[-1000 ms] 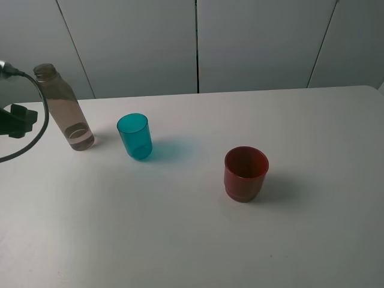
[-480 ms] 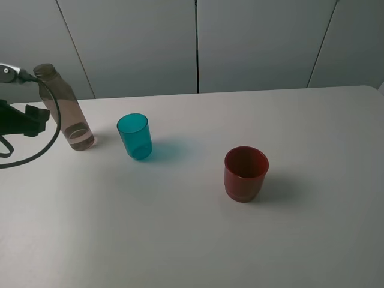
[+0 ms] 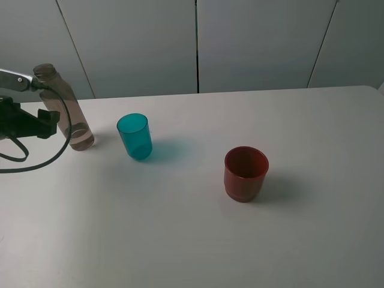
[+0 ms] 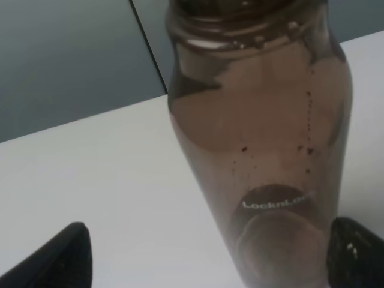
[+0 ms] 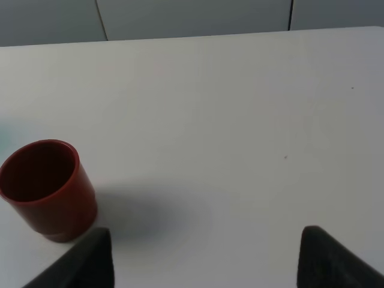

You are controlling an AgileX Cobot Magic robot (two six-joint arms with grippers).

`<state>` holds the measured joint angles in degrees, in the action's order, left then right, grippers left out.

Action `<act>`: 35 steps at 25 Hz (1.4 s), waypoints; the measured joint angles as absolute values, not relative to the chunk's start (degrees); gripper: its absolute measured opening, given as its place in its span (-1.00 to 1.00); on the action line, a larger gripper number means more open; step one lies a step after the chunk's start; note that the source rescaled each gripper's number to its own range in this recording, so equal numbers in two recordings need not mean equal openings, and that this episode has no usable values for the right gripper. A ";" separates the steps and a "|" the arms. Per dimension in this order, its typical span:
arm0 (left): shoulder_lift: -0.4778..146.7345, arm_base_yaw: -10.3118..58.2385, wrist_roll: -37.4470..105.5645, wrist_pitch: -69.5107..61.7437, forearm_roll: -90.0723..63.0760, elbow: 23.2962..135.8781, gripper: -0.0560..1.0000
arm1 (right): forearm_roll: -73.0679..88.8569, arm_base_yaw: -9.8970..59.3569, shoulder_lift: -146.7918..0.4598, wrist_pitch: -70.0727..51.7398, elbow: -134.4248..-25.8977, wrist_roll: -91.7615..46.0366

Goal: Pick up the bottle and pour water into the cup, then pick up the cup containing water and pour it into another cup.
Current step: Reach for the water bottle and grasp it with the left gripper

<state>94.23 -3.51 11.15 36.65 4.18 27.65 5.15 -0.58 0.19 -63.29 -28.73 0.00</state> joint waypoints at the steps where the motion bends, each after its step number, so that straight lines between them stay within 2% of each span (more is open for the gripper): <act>1: 94.90 -3.51 11.14 37.62 4.35 27.65 1.00 | 5.15 -0.58 0.19 -63.29 -28.73 0.00; 26: 110.61 -3.51 10.92 60.46 5.95 27.75 1.00 | 5.15 -0.58 0.19 -63.29 -28.73 -0.40; 35: 114.09 -3.51 11.70 63.57 8.29 29.09 1.00 | 5.15 -0.58 0.19 -63.29 -28.73 0.00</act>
<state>114.09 -3.51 11.70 63.57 8.29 29.09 5.15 -0.58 0.19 -63.29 -28.73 0.00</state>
